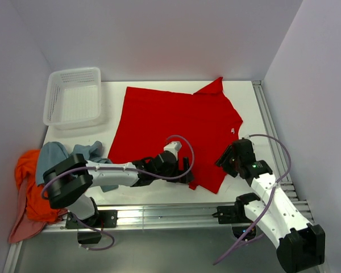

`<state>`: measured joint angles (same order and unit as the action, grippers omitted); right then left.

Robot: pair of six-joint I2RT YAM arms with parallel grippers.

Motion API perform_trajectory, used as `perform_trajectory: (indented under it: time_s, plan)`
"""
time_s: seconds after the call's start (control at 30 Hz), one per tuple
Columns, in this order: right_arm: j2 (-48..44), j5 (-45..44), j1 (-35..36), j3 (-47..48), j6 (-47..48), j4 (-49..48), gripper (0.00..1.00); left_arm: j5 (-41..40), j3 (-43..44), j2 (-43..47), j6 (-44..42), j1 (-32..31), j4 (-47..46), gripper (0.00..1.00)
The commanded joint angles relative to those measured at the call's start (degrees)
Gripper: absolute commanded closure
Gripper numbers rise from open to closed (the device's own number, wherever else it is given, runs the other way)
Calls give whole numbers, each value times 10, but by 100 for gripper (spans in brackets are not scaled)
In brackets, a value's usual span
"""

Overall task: Roll the t-shirts
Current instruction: Fold the tshirt

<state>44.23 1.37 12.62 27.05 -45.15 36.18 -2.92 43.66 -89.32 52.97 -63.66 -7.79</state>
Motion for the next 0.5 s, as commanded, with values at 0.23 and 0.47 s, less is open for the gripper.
perform_trajectory:
  time_s: [0.23, 0.47]
  plan:
    - [-14, 0, 4, 19, 0, -9, 44, 25, 45, -72, 34, -18, -106, 21]
    - [-18, 0, 5, 14, -1, -12, 44, 33, 66, -106, 47, -39, -96, 47]
